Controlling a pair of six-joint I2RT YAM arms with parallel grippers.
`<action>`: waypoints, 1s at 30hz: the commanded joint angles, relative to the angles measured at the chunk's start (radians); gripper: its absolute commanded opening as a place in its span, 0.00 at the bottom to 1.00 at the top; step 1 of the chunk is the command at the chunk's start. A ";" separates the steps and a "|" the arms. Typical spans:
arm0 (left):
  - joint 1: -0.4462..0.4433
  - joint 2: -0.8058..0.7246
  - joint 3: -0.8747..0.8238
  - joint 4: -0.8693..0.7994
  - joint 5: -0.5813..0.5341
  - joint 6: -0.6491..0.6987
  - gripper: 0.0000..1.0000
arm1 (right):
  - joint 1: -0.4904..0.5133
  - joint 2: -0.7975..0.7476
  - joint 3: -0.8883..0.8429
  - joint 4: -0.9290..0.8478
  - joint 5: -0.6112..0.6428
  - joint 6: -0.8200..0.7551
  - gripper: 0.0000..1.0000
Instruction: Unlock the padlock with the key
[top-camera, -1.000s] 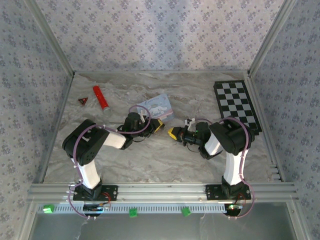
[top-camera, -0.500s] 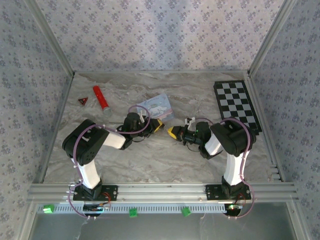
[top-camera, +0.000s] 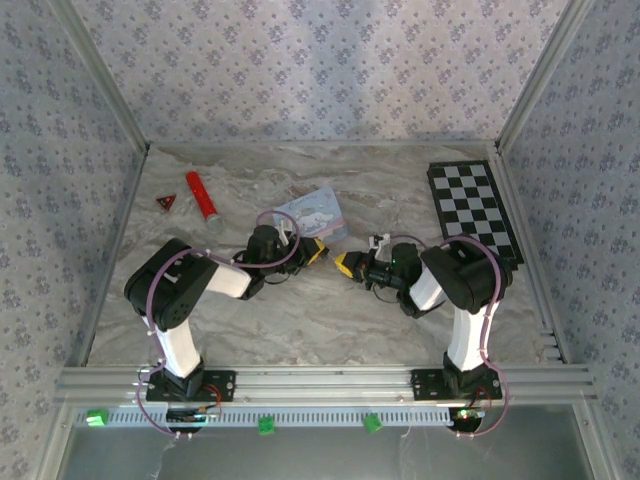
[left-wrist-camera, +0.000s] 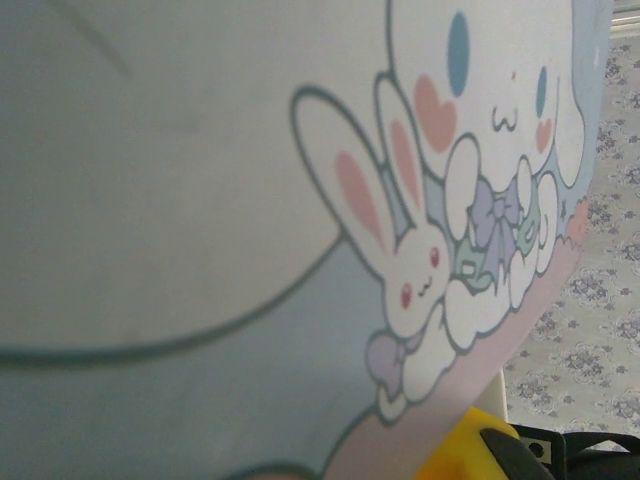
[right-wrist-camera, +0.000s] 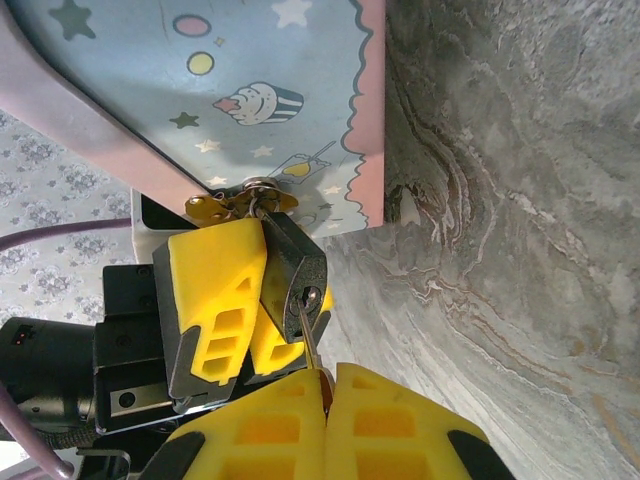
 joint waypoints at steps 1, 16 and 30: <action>0.005 0.004 -0.001 0.067 0.030 -0.023 0.09 | 0.010 0.009 0.019 0.021 -0.004 -0.011 0.00; 0.004 -0.001 -0.003 0.077 0.034 -0.035 0.09 | 0.008 0.016 0.019 0.020 -0.002 -0.014 0.00; 0.002 -0.002 -0.005 0.083 0.038 -0.041 0.09 | 0.002 0.018 0.035 0.019 -0.003 -0.017 0.00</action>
